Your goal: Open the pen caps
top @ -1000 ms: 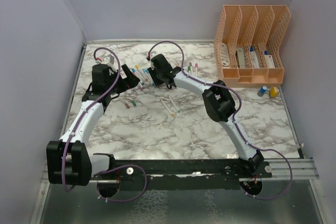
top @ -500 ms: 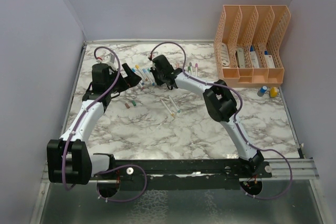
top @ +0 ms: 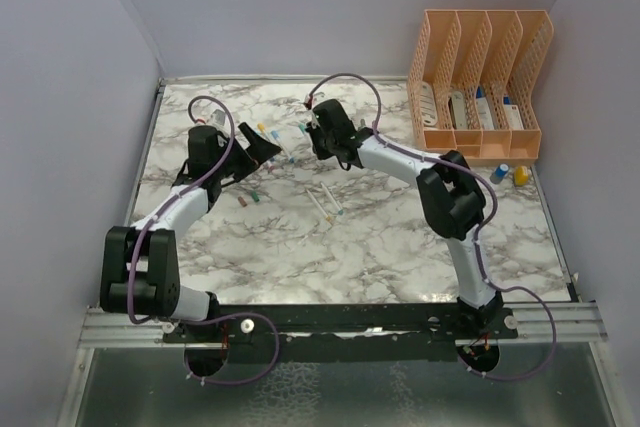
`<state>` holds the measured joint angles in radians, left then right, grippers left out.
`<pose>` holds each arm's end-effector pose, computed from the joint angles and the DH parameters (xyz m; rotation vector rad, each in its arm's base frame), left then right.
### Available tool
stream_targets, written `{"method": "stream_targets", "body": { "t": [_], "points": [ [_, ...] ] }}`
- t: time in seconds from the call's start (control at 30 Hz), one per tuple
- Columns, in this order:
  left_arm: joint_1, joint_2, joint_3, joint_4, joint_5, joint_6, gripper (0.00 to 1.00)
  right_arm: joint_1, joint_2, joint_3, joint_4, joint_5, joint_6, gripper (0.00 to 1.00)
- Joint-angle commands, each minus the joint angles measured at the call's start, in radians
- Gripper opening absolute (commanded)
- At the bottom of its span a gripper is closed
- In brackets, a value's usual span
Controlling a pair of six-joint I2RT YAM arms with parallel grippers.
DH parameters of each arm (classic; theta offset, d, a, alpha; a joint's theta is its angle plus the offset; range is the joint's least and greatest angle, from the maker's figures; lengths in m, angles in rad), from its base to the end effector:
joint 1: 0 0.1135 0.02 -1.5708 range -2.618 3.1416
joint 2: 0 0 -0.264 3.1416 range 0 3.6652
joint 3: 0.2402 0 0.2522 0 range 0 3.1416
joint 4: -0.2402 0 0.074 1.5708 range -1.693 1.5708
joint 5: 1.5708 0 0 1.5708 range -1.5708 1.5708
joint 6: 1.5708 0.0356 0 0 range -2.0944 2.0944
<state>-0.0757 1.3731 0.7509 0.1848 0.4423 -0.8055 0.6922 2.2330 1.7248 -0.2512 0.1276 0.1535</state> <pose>0.2963 -0.0378 0.2334 -0.4659 2.0565 -0.9909 0.3915 0.3187 0.1797 -0.5603 2.2707 0.2759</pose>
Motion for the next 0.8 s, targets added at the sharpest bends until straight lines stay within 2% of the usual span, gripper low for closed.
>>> {"method": "stream_targets", "body": {
  "t": [0.0, 0.27, 0.53, 0.77],
  "points": [
    [-0.031, 0.078, 0.059, 0.113, 0.052, -0.066, 0.99, 0.005, -0.153, -0.084, 0.076, -0.059, 0.028, 0.01],
    [-0.093, 0.207, 0.187, 0.136, 0.035, -0.093, 0.99, 0.007, -0.304, -0.208, 0.073, -0.128, 0.085, 0.01],
    [-0.125, 0.272, 0.255, 0.137, 0.006, -0.110, 0.98, 0.013, -0.400, -0.275, 0.058, -0.156, 0.090, 0.01],
    [-0.140, 0.308, 0.268, 0.154, -0.006, -0.124, 0.90, 0.023, -0.441, -0.313, 0.059, -0.191, 0.093, 0.01]
  ]
}}
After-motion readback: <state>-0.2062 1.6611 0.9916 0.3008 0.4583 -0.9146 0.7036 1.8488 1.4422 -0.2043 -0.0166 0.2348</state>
